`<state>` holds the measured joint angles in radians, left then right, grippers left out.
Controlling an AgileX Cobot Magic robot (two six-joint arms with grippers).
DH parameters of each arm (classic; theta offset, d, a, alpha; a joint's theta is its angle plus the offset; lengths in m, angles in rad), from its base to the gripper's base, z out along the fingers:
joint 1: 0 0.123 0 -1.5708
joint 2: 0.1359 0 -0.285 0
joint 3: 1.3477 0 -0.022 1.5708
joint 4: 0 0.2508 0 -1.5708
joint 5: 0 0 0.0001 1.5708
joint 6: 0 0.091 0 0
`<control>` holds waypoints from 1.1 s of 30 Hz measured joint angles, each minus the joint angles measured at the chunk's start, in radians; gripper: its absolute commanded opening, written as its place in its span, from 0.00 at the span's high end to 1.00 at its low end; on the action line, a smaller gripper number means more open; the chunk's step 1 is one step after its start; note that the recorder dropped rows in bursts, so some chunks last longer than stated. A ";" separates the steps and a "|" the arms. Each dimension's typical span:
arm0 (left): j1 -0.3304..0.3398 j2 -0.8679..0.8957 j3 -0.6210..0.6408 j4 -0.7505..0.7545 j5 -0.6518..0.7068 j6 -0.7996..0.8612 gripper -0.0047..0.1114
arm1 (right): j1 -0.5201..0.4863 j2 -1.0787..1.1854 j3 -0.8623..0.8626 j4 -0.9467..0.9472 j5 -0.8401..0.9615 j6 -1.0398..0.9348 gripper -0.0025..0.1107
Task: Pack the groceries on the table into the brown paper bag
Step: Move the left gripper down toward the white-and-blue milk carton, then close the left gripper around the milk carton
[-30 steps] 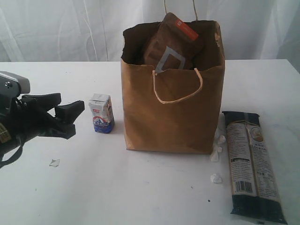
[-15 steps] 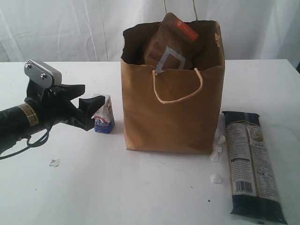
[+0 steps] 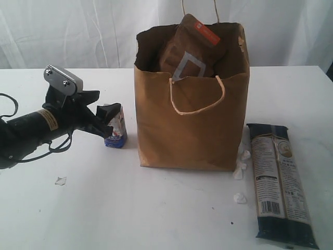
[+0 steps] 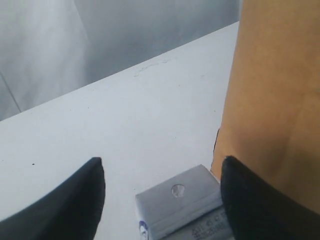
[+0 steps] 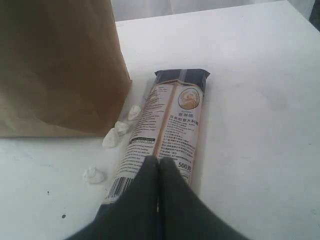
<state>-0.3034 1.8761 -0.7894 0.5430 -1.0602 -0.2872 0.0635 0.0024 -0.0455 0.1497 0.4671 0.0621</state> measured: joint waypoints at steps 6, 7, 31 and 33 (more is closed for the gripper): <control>0.000 0.030 -0.027 0.026 -0.014 -0.059 0.37 | 0.000 0.000 0.000 0.000 0.000 0.000 0.98; 0.000 0.031 -0.029 0.045 -0.014 -0.069 0.37 | 0.000 0.000 0.000 0.000 0.000 0.000 0.98; 0.000 0.037 -0.038 0.189 -0.019 -0.096 0.37 | 0.000 0.000 0.000 0.000 0.000 0.000 0.98; 0.000 0.037 -0.038 0.189 -0.019 -0.094 0.37 | 0.000 0.000 0.000 0.000 0.000 0.000 0.98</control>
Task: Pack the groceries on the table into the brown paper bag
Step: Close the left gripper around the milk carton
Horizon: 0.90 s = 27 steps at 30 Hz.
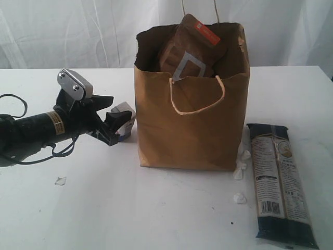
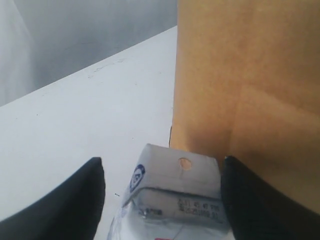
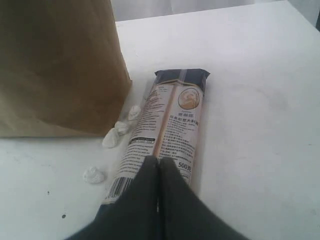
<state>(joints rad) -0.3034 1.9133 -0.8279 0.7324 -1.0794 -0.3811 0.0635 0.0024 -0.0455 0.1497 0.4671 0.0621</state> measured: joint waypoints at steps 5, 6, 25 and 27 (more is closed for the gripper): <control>0.000 0.000 0.000 0.032 0.002 0.000 0.37 | 0.000 0.000 0.000 0.000 0.000 0.000 0.98; 0.000 0.000 0.000 0.039 0.002 0.000 0.37 | 0.000 0.000 0.000 0.000 0.000 0.000 0.98; 0.009 -0.019 0.000 -0.102 -0.030 0.102 0.37 | 0.000 0.000 0.000 0.000 0.000 0.000 0.98; 0.009 -0.023 0.000 -0.110 -0.021 0.102 0.37 | 0.000 0.000 0.000 0.000 0.000 0.000 0.98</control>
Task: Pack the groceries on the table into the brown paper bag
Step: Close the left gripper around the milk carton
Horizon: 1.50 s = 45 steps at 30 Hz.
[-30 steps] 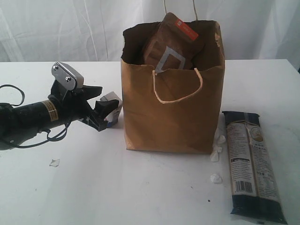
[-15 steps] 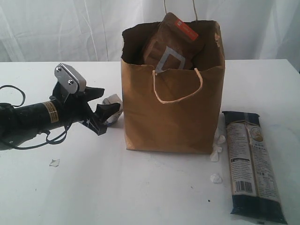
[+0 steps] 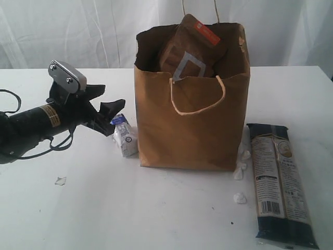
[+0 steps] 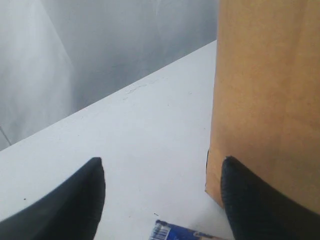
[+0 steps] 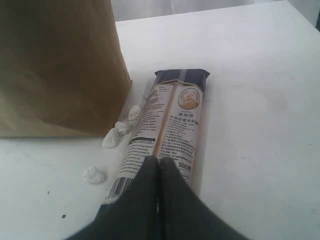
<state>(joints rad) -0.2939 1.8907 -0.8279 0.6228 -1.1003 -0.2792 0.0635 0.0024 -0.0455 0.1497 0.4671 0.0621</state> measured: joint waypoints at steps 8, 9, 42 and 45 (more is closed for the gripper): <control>0.000 -0.026 -0.031 -0.031 0.479 -0.504 0.47 | 0.000 0.000 0.000 0.000 0.000 0.000 0.98; -0.006 -0.043 -0.052 -0.034 0.578 -0.524 0.47 | 0.000 0.000 0.000 0.000 0.000 0.000 0.98; -0.204 0.041 -0.428 -0.669 1.203 -0.432 0.31 | 0.000 0.000 0.000 0.000 0.000 0.000 0.98; -0.204 0.071 -0.428 -0.667 1.167 -0.436 0.31 | 0.000 0.000 0.000 0.000 0.000 0.000 0.98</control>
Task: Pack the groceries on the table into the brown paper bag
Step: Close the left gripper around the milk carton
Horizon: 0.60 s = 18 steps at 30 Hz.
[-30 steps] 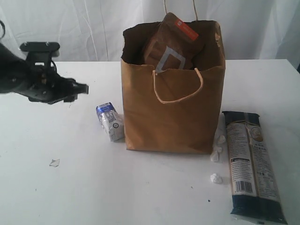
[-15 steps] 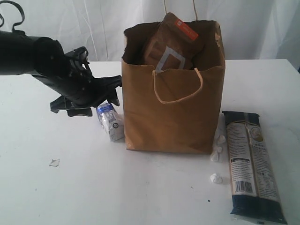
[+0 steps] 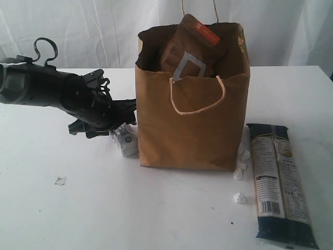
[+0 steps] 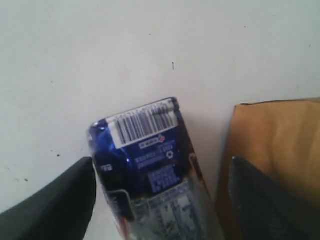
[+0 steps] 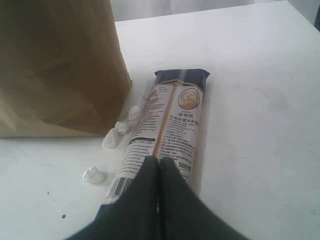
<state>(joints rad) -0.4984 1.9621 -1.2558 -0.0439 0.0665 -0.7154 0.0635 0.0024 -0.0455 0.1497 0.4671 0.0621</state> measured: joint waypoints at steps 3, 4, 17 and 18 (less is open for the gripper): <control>0.000 0.027 0.000 0.000 -0.007 -0.002 0.34 | 0.000 0.000 0.000 0.000 0.000 0.000 0.98; 0.000 0.034 0.000 0.000 -0.012 -0.004 0.36 | 0.000 0.000 0.000 0.000 0.000 0.000 0.98; 0.000 0.037 -0.006 0.198 0.005 -0.004 0.96 | 0.000 0.000 0.000 0.000 0.000 0.000 0.98; 0.000 0.037 -0.008 0.210 0.018 -0.004 0.96 | 0.000 0.000 0.000 0.000 0.000 0.000 0.98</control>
<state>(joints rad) -0.4984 1.9989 -1.2638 0.1662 0.0842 -0.7196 0.0635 0.0024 -0.0455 0.1497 0.4671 0.0621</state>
